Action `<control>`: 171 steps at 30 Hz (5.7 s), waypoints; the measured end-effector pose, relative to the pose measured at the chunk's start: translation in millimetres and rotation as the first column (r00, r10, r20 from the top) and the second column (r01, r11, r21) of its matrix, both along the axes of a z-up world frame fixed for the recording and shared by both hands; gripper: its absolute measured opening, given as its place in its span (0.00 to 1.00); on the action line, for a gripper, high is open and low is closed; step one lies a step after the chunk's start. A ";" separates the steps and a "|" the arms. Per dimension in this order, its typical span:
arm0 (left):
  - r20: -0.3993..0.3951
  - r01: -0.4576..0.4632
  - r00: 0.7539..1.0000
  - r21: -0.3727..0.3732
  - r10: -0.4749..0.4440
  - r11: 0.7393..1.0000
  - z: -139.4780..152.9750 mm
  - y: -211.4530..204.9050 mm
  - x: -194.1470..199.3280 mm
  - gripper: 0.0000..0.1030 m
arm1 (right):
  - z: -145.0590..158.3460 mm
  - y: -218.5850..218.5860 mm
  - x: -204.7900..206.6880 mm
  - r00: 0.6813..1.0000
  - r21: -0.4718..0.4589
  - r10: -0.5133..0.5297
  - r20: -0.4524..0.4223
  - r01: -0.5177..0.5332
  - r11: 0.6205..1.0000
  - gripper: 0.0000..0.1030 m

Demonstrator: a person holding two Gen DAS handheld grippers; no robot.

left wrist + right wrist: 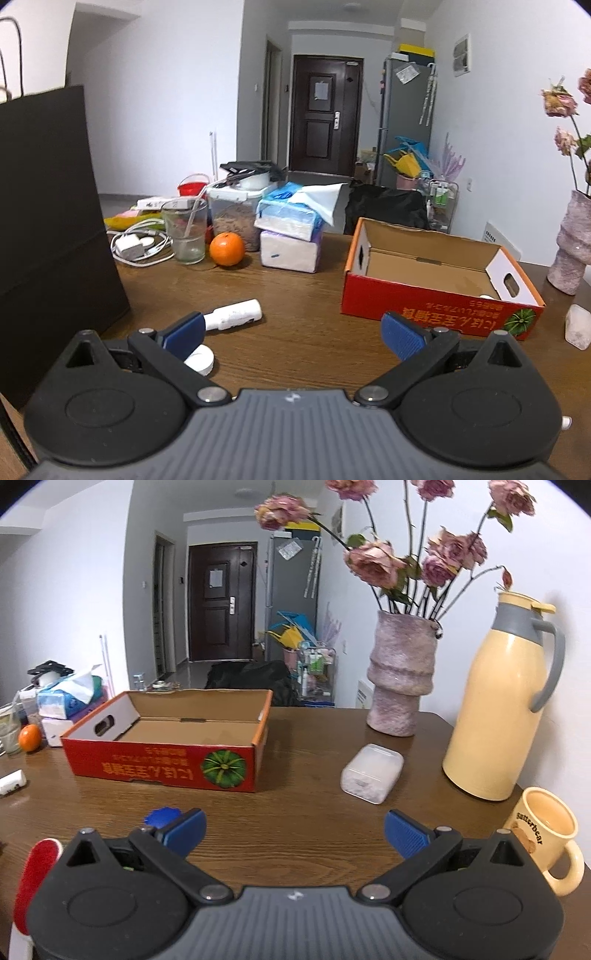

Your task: Organize rigid objects

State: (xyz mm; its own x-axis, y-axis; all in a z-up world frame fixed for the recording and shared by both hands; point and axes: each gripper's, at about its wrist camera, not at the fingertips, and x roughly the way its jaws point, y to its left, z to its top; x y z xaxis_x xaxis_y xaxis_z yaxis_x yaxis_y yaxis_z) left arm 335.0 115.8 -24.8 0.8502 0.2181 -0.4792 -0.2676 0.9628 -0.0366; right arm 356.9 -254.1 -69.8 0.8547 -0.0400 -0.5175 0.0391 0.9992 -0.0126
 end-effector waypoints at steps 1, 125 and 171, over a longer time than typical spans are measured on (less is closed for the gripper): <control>-0.004 -0.006 1.000 -0.008 0.005 1.000 -1.0 2.4 1.3 1.00 | -0.7 -2.4 1.3 1.000 0.000 -0.007 -0.003 0.007 1.000 1.00; -0.368 -0.425 0.856 -0.097 0.364 0.900 -90.0 109.1 184.5 0.95 | -46.5 -69.6 210.0 0.899 0.005 -0.269 -0.345 0.289 0.957 0.63; -0.208 -0.233 0.955 -0.087 0.211 0.969 -50.3 38.1 58.3 0.95 | -18.8 -9.1 61.9 0.968 0.114 -0.093 -0.234 0.123 0.986 0.63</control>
